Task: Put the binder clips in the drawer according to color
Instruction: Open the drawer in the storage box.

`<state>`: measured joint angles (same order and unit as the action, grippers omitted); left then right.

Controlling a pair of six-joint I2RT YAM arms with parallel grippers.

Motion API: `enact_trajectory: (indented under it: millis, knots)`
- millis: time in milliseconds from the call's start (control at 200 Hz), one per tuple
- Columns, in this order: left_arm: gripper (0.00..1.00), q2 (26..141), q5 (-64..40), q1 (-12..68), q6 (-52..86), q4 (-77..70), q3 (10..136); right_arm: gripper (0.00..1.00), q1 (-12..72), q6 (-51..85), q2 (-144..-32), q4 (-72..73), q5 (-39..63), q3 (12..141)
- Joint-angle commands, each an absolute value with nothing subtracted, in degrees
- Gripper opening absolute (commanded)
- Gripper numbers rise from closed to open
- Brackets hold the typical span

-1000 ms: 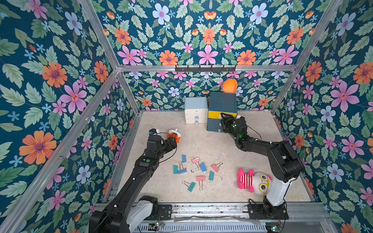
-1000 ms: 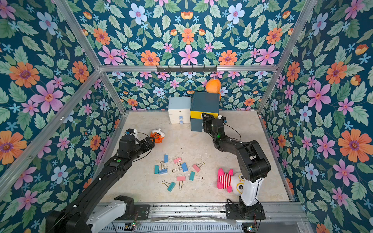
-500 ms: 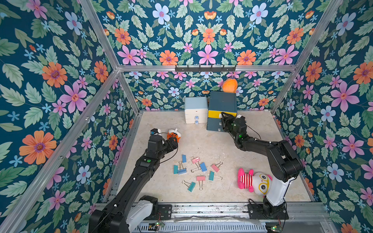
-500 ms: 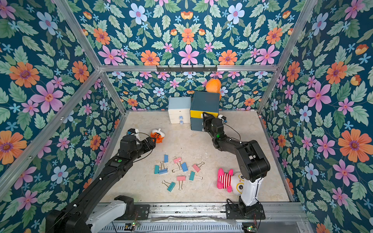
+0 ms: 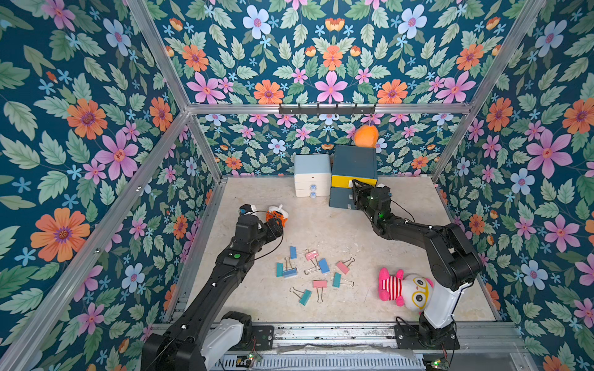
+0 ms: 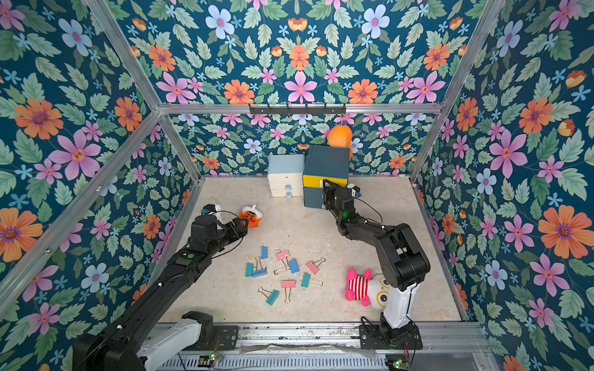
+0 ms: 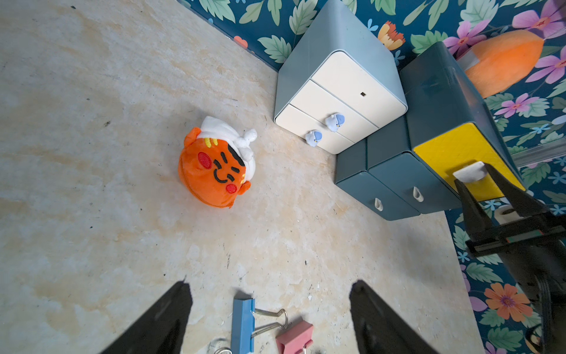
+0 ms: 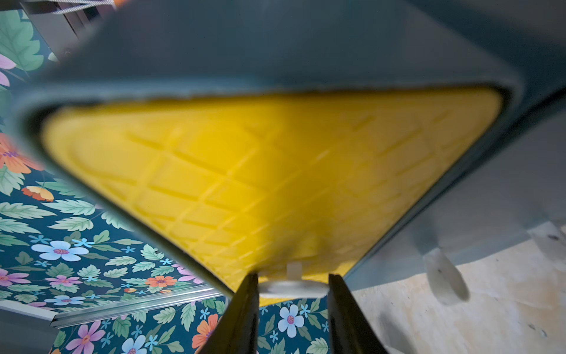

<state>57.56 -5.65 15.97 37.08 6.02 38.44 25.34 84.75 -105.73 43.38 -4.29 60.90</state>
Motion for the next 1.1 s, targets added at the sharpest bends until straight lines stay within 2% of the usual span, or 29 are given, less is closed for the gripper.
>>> enact_trajectory:
  millis: [0, 180, 490, 1095]
  knots:
    - [0.86, 57.7, -5.1, 15.9, 36.7, 5.7, 38.8, 0.30, 25.6, 85.3, -105.6, 44.4, -7.2, 60.8]
    - [0.86, 57.7, -4.8, 16.0, 36.7, 6.0, 39.0, 0.24, 26.0, 85.9, -105.5, 44.6, -8.1, 60.0]
    - [0.85, 58.0, -4.6, 16.1, 36.7, 6.1, 39.3, 0.21, 27.7, 86.6, -103.2, 45.8, -10.2, 56.4]
    - [0.84, 59.8, -4.9, 17.5, 37.8, 6.1, 38.7, 0.17, 37.5, 87.9, -88.4, 36.0, -19.4, 45.0]
